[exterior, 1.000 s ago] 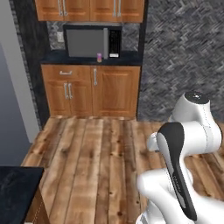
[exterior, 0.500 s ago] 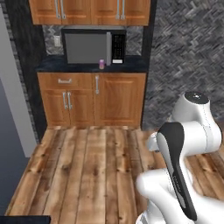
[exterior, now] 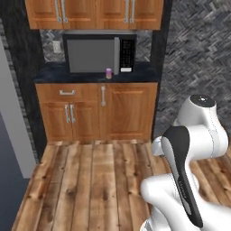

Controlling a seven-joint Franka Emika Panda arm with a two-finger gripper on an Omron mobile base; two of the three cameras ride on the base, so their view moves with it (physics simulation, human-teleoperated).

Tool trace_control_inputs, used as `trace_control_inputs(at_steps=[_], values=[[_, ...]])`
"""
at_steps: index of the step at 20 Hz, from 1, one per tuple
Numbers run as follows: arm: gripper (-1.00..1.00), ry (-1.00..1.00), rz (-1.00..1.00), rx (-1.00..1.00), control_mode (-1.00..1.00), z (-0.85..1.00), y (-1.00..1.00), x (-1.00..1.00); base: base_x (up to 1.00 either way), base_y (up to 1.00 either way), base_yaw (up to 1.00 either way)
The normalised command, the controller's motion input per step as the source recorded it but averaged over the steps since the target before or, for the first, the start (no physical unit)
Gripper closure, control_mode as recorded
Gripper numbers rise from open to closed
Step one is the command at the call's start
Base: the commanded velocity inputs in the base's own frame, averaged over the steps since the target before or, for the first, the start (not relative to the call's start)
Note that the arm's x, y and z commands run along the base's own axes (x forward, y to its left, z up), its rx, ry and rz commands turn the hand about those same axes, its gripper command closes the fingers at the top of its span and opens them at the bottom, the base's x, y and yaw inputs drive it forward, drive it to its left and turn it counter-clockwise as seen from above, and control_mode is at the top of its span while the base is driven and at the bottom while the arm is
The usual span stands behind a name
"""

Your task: Four empty soda cans are scattered around the kitchen. Gather all the cans and cluster them next to the stove for recycling.

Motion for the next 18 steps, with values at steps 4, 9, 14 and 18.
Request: trace_control_inputs(at_steps=[4, 9, 14, 18], values=[[-1.00, 0.00, 0.00, 0.00, 1.00, 0.00, 0.00, 0.00, 0.67, 0.33, -0.10], [-1.00, 0.00, 0.00, 0.00, 1.00, 0.00, 0.00, 0.00, 0.65, 0.34, -0.10], [-1.00, 0.00, 0.00, 0.00, 1.00, 0.00, 0.00, 0.00, 0.64, 0.29, -0.09], [-1.00, 0.00, 0.00, 0.00, 1.00, 0.00, 0.00, 0.00, 0.58, 0.26, -0.09]])
